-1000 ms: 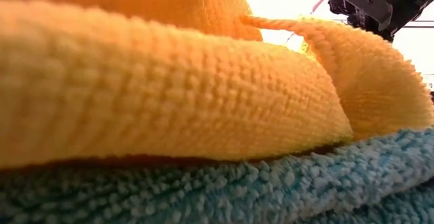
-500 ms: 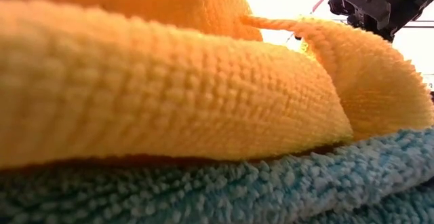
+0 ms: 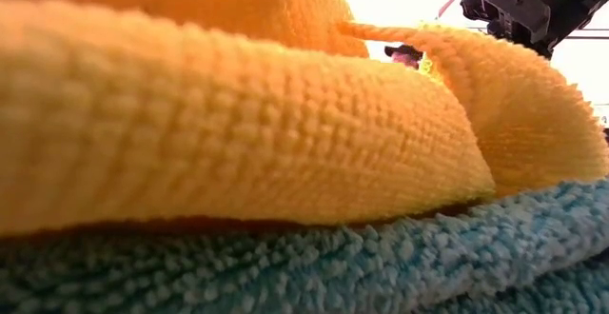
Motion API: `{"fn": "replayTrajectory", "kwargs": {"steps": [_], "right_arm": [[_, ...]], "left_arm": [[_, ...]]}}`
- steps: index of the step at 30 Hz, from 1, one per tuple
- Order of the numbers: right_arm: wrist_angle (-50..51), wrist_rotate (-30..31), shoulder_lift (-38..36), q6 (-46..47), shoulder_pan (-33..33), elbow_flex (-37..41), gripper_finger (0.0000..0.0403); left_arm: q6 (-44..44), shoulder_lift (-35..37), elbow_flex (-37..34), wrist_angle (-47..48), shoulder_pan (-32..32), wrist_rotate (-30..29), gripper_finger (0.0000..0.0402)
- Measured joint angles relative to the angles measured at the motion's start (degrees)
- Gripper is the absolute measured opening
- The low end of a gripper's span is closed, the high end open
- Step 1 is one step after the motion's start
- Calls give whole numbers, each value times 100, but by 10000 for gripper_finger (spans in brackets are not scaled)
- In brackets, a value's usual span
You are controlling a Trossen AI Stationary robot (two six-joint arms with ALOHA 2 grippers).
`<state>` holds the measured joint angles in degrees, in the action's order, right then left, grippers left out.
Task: Sort microfiber towel by color & place in baskets
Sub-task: Put the yellow microfiber towel into the top transparent bin
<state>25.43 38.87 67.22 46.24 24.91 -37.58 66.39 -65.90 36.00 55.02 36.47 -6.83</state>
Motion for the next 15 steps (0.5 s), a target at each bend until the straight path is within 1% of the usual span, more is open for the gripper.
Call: {"fn": "replayTrajectory", "kwargs": {"steps": [2,3,5,6,7,11,13,15], "right_arm": [[0,0,0,0,-1,0,3],[0,0,0,0,0,0,3],[0,0,0,0,0,0,3],[0,0,0,-2,0,0,3],[-1,0,0,-16,-1,0,3],[-1,0,0,-20,0,0,3],[0,0,0,-20,0,0,3],[0,24,0,-20,0,0,3]], "left_arm": [[-45,-113,-1,-1,-7,179,92],[-42,-148,-1,-2,-7,213,77],[-43,-181,-1,0,-7,240,34],[-48,-178,-1,0,-7,272,18],[-38,-167,6,17,-7,294,10],[-100,-152,373,390,-7,284,4],[-208,-142,712,708,-6,118,3],[-344,-142,1141,1113,-5,-171,2]]}}
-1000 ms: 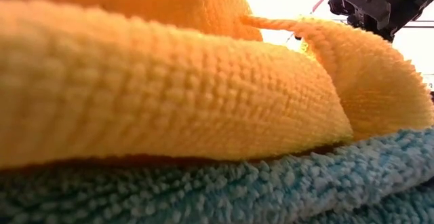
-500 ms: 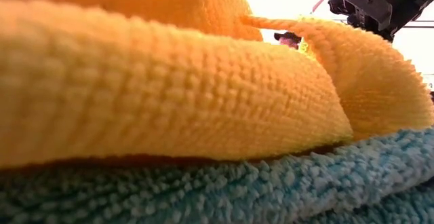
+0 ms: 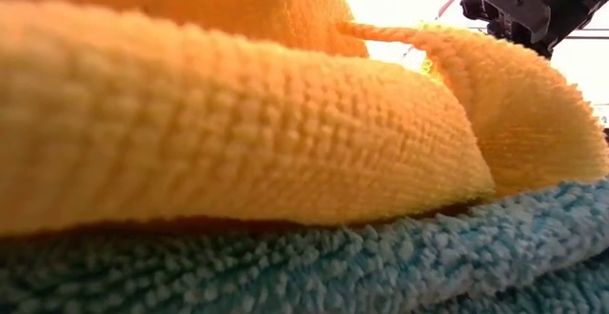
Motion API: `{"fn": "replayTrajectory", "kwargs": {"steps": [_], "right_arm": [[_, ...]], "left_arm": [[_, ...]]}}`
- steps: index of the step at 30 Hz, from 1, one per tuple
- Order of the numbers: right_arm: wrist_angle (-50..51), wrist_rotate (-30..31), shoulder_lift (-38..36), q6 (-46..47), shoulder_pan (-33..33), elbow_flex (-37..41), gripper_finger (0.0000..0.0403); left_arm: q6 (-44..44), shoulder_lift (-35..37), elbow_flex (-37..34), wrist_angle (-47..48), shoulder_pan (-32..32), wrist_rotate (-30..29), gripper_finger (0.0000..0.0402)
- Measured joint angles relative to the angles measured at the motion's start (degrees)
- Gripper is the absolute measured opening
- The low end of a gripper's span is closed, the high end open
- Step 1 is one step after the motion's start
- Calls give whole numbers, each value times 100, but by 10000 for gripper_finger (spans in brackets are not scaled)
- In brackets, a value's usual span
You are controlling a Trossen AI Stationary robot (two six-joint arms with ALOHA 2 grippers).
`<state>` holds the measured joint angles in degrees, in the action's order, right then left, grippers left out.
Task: Sort microfiber towel by color & place in baskets
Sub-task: Put the yellow microfiber towel into the top transparent bin
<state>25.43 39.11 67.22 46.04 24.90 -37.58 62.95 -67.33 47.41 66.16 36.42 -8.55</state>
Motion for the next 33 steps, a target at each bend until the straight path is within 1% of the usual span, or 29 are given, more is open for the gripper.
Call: {"fn": "replayTrajectory", "kwargs": {"steps": [6,11,15,18,20,22,27,30,33], "right_arm": [[0,53,0,-2,-1,0,3],[0,55,2,-2,-2,0,3],[0,55,1,-2,-2,0,3],[0,57,0,-2,-15,0,3],[0,74,0,-4,-15,0,3],[0,73,1,-4,-15,0,3],[-1,72,0,-61,-15,0,3],[-25,72,0,-109,-15,0,3],[-37,70,0,-109,-15,0,3]], "left_arm": [[-125,6,1380,1401,0,-945,1],[-759,6,2388,1828,-100,-1889,1],[-1477,4,3122,1807,-538,-2695,0],[-2299,-30,3601,1738,-1144,-2967,0],[-2991,-73,3874,1526,-1650,-3008,0],[-3796,-106,4121,1121,-2200,-2936,0],[-5691,-414,4614,-124,-3506,-2323,0],[-6499,-746,4902,-664,-4213,-1885,0],[-7026,-1170,5176,-1053,-4827,-1515,0]]}}
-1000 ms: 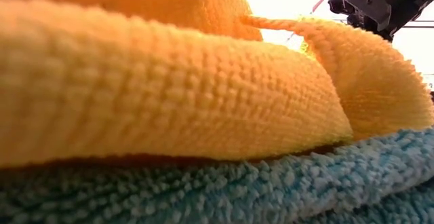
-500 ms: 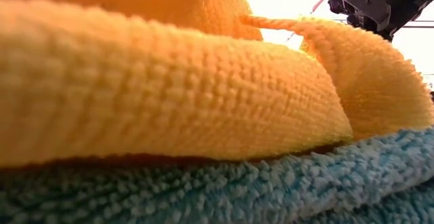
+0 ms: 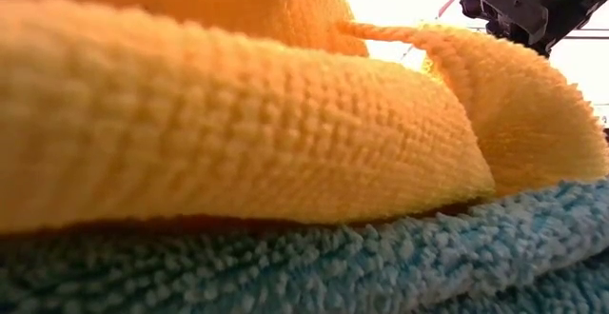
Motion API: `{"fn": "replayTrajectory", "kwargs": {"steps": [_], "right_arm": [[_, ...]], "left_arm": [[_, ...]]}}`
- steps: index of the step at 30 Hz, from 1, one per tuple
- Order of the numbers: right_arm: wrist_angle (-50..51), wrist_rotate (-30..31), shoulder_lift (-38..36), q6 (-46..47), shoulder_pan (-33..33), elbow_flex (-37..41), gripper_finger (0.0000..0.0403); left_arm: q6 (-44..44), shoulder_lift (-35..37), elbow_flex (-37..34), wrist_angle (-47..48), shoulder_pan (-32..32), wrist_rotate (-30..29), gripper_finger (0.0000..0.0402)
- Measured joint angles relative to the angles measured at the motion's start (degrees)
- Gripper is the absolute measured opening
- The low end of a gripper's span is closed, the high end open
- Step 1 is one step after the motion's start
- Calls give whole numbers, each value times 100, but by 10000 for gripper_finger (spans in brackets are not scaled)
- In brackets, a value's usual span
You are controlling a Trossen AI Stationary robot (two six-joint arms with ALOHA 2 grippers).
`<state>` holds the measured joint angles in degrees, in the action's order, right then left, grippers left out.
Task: Sort microfiber towel by color & place in baskets
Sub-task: Put the yellow microfiber towel into the top transparent bin
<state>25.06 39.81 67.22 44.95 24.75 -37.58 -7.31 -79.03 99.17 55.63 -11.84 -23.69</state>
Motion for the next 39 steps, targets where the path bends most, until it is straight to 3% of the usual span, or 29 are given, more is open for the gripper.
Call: {"fn": "replayTrajectory", "kwargs": {"steps": [6,13,25,39], "right_arm": [[-4,0,0,0,0,0,3],[-4,-8,2,0,0,0,3],[1,-22,0,-4,0,0,3],[79,-17,0,-4,0,0,3]], "left_arm": [[-596,-821,459,-666,-889,743,0],[-736,-1531,643,-868,-1384,1301,0],[-625,-3236,643,-725,-1559,1484,0],[383,-4905,641,-755,-1630,1723,21]]}}
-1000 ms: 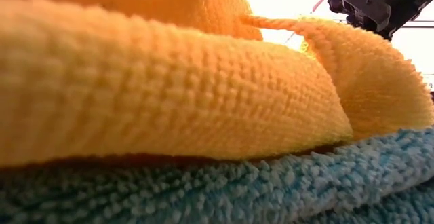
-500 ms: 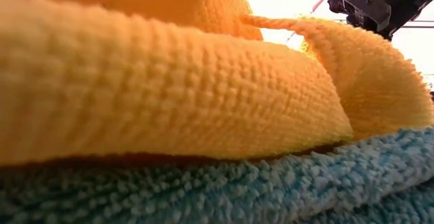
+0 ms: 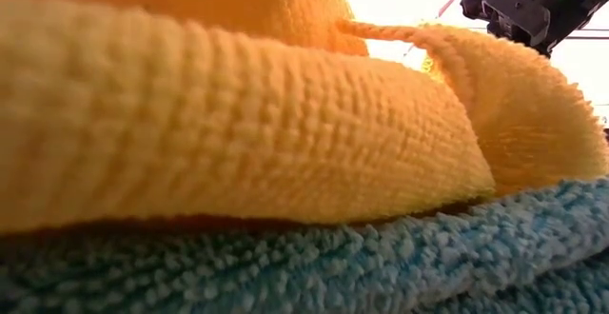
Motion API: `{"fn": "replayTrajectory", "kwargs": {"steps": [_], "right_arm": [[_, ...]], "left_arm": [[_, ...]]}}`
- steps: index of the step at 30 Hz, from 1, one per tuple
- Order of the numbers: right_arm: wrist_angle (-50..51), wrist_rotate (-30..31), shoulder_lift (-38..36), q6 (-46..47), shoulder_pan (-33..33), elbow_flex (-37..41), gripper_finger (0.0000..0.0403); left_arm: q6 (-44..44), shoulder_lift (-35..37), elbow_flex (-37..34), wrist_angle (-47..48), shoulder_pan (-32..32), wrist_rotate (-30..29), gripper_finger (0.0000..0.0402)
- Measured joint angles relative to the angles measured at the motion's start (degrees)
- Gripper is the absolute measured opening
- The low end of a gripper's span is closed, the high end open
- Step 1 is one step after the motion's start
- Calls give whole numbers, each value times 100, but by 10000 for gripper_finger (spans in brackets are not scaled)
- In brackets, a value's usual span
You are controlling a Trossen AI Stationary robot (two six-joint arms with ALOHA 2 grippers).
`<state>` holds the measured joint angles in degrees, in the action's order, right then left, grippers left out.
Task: Sort microfiber towel by color & place in baskets
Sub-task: Put the yellow microfiber towel into the top transparent bin, then put the blue microfiber towel into the bottom transparent bin
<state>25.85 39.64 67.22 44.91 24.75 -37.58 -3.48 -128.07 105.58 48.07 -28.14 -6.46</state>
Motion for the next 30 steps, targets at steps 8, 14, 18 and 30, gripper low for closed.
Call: {"fn": "replayTrajectory", "kwargs": {"steps": [8,14,18,30], "right_arm": [[4,3,0,0,0,1,3],[5,20,1,0,-2,2,3],[32,17,2,2,0,2,3],[61,15,0,2,-1,2,3]], "left_arm": [[135,-97,0,12,2,66,89],[-42,123,0,215,-4,73,127],[-143,467,0,228,2,9,131],[-256,2334,-778,383,378,411,131]]}}
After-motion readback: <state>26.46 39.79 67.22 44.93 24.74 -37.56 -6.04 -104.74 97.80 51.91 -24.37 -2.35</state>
